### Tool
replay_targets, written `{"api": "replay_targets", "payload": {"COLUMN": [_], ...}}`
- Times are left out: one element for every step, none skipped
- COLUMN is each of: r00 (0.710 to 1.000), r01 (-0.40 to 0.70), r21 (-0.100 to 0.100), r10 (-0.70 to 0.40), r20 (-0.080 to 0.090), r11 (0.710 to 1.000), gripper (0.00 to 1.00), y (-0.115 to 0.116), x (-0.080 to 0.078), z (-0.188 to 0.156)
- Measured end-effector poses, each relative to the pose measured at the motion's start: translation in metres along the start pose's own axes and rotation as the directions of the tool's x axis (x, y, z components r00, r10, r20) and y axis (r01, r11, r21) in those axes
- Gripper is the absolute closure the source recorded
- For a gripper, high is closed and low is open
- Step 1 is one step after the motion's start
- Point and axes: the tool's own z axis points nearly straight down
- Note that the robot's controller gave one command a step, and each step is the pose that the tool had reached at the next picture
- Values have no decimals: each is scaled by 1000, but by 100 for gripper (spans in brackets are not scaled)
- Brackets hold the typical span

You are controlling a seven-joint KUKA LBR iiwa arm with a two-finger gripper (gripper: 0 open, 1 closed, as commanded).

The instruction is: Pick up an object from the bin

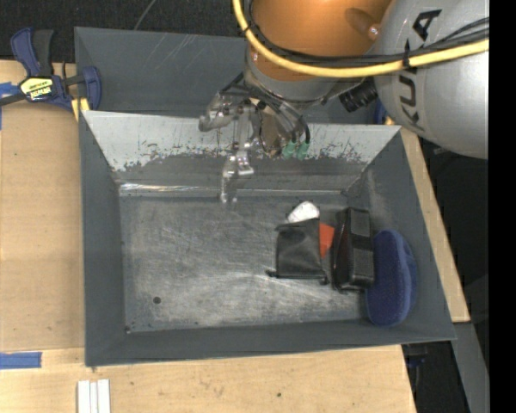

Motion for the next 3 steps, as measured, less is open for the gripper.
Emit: {"api": "replay_targets", "payload": {"r00": [993, 927, 775], "r01": [-116, -374, -631], "r21": [3, 3, 11], "r10": [116, 374, 631], "r20": [-19, -4, -13], "r11": [993, 927, 775], "gripper": [0, 0, 0], "y": [12, -52, -43], "x": [34, -11, -24], "z": [197, 103, 214]}}
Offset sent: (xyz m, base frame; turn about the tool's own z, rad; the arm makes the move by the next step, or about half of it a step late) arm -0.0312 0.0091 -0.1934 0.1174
